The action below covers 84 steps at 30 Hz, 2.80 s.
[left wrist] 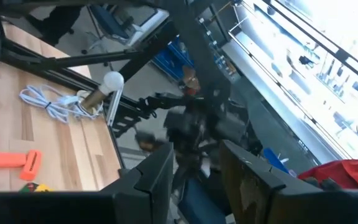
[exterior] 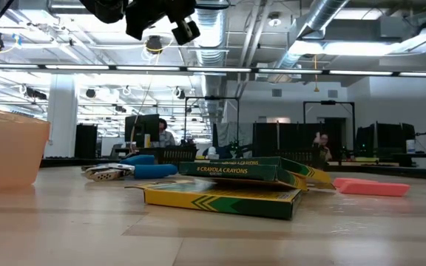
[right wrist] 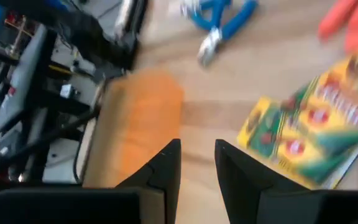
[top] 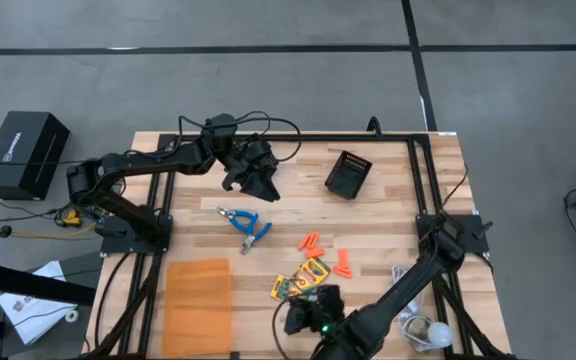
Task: Pick & Place School Supplies
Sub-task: Put the crayon box into the orange transparent bin
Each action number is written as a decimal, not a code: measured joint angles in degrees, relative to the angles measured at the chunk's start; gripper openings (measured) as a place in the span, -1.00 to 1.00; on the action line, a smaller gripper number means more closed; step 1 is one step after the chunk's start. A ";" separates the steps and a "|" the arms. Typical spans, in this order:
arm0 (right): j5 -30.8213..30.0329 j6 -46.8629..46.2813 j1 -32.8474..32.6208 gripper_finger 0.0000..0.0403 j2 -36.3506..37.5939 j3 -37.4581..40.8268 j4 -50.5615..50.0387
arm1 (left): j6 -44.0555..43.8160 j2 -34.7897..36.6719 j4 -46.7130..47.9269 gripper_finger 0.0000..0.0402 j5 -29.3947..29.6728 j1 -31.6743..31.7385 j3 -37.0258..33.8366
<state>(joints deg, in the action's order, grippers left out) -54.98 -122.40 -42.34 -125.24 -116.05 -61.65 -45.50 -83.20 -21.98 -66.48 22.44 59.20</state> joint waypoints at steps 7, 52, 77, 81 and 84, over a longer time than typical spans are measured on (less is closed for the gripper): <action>-34.17 16.01 -0.31 -0.56 11.16 -0.06 -4.80 | 0.12 0.79 -0.46 -0.37 -0.20 0.02 0.11; 18.11 133.02 15.59 -0.73 34.83 -0.15 57.31 | 0.55 0.68 -1.79 -0.37 -0.85 0.13 0.07; 38.66 60.77 12.20 -0.73 23.31 -0.02 -3.47 | 0.04 0.66 -2.52 -0.37 2.62 0.13 0.04; 35.09 49.88 7.26 -0.73 20.45 -0.04 -7.06 | 0.11 0.66 -2.61 -0.37 3.07 0.13 0.04; 30.86 36.81 3.82 -0.73 17.60 -0.05 -12.68 | 0.20 0.66 -2.67 -0.37 3.13 0.13 0.04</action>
<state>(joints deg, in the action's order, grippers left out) -24.12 -85.59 -38.53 -107.64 -116.10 -74.33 -45.29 -82.54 -24.64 -63.35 22.57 59.24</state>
